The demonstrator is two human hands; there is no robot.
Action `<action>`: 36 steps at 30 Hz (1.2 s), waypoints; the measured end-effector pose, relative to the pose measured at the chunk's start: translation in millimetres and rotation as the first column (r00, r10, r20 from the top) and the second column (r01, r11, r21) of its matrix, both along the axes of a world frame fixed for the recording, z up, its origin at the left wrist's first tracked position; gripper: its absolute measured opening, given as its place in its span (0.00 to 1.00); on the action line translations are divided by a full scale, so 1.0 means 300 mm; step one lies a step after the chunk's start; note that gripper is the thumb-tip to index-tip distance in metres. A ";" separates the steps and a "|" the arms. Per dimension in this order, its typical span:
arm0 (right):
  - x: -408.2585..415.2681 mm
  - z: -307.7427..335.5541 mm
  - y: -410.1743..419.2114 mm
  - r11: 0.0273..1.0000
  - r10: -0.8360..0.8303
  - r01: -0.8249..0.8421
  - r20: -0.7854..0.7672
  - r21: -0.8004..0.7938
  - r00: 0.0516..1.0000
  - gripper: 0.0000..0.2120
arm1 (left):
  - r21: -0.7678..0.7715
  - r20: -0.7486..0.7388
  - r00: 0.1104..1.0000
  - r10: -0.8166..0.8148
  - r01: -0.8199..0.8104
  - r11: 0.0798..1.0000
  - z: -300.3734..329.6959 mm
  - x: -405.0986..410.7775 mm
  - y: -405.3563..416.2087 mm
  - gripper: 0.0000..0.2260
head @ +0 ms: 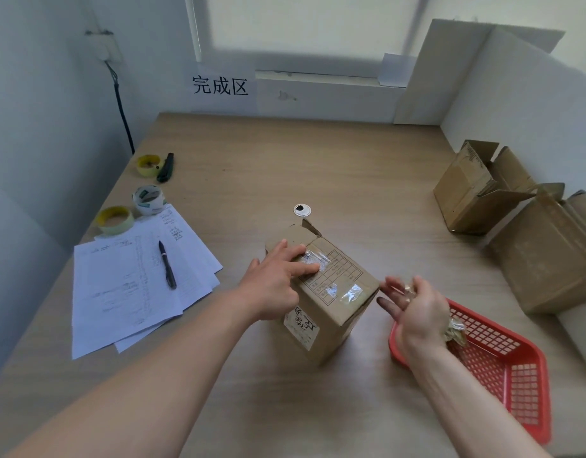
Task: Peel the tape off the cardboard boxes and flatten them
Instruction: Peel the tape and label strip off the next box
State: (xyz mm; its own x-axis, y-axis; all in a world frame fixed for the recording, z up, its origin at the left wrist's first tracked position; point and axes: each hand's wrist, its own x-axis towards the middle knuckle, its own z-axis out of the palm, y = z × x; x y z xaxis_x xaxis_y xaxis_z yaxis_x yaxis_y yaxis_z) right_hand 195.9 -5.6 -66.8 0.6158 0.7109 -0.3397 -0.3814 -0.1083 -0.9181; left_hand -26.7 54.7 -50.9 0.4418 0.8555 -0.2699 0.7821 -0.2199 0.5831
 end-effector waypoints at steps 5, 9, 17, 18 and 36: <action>0.011 0.043 -0.034 0.935 0.334 -0.303 0.756 -0.187 0.563 0.04 | 0.062 0.016 0.998 0.057 -0.058 0.996 -0.020 0.045 0.000 0.31; -0.004 0.035 -0.046 0.878 0.392 -0.363 0.904 -0.311 0.173 0.13 | 0.134 -0.037 0.994 0.100 -0.094 0.987 -0.028 0.094 -0.019 0.35; -0.001 0.036 -0.061 0.870 0.375 -0.383 0.920 -0.310 0.109 0.09 | 0.221 -0.191 0.974 0.123 -0.079 0.972 0.019 0.170 -0.025 0.35; 0.007 0.043 -0.061 0.861 0.402 -0.391 0.906 -0.325 0.134 0.09 | 0.222 -0.203 0.972 0.121 -0.075 0.972 0.022 0.176 -0.025 0.36; 0.055 0.078 -0.079 0.744 0.548 -0.472 0.836 -0.473 0.024 0.08 | 0.243 -0.275 0.955 0.108 -0.039 0.969 0.006 0.243 -0.053 0.45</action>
